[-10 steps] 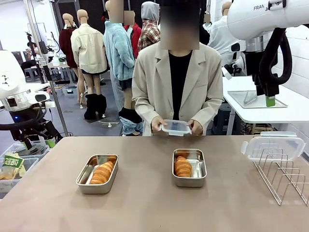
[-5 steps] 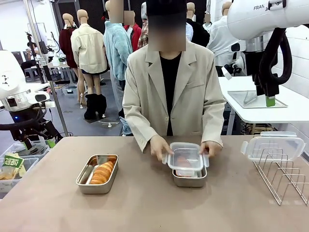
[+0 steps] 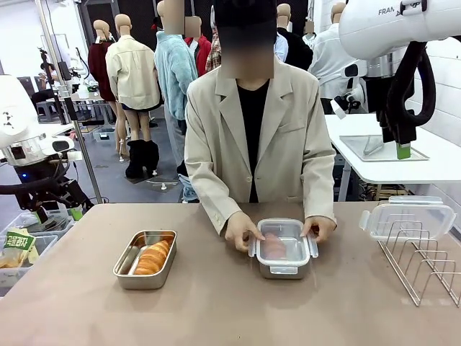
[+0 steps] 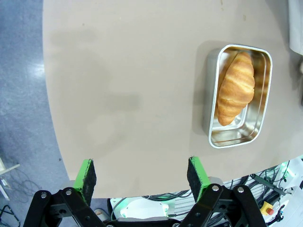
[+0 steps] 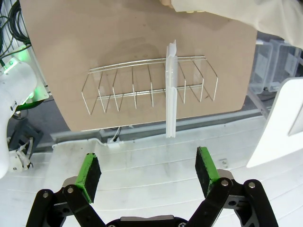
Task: Place the bread in airtight containers.
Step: Pick up one Airtight Container lid and hand it to the human.
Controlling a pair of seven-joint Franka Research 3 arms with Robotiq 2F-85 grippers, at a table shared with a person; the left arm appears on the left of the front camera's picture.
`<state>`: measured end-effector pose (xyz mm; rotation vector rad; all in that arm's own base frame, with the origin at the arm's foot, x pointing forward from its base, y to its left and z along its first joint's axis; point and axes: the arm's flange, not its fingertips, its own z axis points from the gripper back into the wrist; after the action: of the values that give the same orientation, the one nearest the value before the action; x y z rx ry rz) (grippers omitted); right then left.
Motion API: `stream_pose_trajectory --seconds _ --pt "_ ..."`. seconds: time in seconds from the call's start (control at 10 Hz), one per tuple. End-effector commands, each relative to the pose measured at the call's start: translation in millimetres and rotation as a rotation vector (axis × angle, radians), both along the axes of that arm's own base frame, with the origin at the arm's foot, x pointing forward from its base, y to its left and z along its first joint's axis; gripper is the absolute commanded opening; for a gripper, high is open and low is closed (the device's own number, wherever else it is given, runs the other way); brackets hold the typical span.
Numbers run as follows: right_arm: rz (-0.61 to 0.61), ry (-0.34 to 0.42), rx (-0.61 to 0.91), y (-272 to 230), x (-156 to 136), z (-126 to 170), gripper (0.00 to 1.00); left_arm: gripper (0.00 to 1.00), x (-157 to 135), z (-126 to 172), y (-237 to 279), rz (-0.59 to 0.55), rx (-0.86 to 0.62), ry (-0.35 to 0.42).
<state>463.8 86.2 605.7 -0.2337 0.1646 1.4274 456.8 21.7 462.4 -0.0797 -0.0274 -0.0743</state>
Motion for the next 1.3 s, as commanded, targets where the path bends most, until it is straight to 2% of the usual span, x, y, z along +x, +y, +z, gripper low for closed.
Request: stream_pose_trajectory --seconds 0.0,1.2 --pt "0.004 0.004 0.002 -1.3 0.0 0.9 1.0 1.0 1.1 2.3 0.4 0.001 0.008 -0.001" --pt "0.004 0.004 0.002 -1.3 0.0 0.9 1.0 1.0 1.1 2.3 0.4 0.001 0.008 -0.001"
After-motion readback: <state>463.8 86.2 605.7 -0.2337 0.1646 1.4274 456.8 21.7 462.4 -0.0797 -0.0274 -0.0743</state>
